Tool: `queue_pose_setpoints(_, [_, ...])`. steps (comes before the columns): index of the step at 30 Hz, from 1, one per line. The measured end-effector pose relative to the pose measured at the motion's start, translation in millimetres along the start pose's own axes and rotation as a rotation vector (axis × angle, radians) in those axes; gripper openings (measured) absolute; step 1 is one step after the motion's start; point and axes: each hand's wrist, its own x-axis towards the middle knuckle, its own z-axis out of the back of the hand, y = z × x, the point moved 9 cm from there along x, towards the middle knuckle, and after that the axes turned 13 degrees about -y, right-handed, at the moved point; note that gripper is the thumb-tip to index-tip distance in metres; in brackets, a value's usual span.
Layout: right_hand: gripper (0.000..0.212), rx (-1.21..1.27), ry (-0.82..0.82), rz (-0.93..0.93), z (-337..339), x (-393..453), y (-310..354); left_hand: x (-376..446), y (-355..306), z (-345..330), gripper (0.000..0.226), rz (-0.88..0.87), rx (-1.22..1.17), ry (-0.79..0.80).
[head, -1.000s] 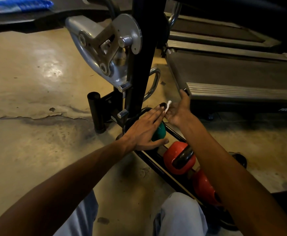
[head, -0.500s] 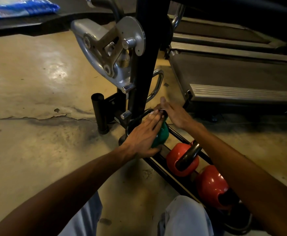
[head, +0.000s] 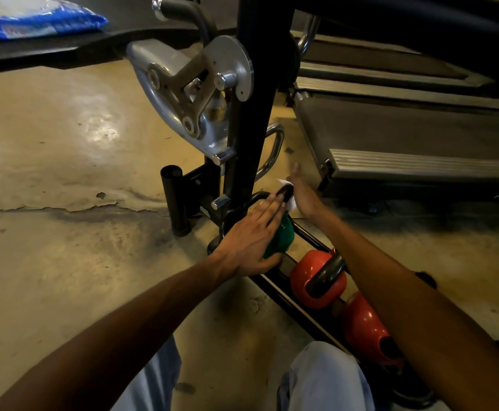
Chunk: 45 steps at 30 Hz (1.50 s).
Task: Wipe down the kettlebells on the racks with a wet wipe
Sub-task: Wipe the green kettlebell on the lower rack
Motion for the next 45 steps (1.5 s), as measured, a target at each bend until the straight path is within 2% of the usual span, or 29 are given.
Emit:
queue_pose_setpoints(2, [0.103, 0.318, 0.02, -0.185, -8, 0, -12, 0, 0, 0, 0.108, -0.002, -0.001, 0.0])
queue_pose_setpoints(3, [0.099, 0.446, -0.002, -0.268, -7, -2, -15, 0, 1, 0, 0.108, 0.001, -0.008, -0.006])
queue_pose_setpoints(5, [0.075, 0.651, -0.027, -0.392, -5, -3, -15, 1, 0, 1, 0.107, 0.003, -0.019, -0.017])
queue_pose_setpoints(7, [0.058, 0.739, -0.082, -0.464, 3, -1, -20, 1, -1, 2, 0.107, 0.005, -0.023, -0.021])
queue_pose_setpoints(15, [0.068, 0.741, 0.042, -0.571, 4, -21, -33, 1, -3, 1, 0.107, 0.035, -0.016, -0.039])
queue_pose_setpoints(24, [0.074, 0.799, 0.187, -0.632, -30, -36, -62, 1, -2, 2, 0.111, 0.038, -0.032, -0.07])
queue_pose_setpoints(26, [0.072, 0.8, 0.215, -0.632, -31, -37, -65, 1, -2, 2, 0.115, 0.034, -0.033, -0.075])
queue_pose_setpoints(28, [0.06, 0.768, 0.226, -0.612, -29, -39, -64, 0, -3, 2, 0.117, 0.034, -0.04, -0.083])
queue_pose_setpoints(30, [0.044, 0.696, 0.216, -0.577, -26, -40, -63, 0, -3, 1, 0.118, 0.033, -0.042, -0.093])
queue_pose_setpoints(34, [0.03, 0.639, 0.144, -0.58, -19, -43, -67, -1, -3, 0, 0.118, 0.033, -0.041, -0.099])
queue_pose_setpoints(41, [0.025, 0.673, 0.075, -0.585, 0, -54, -65, 2, -5, 0, 0.107, 0.055, -0.021, -0.119])
queue_pose_setpoints(45, [0.022, 0.669, -0.011, -0.55, 17, -59, -63, 6, -10, 2, 0.101, 0.141, -0.037, -0.136])
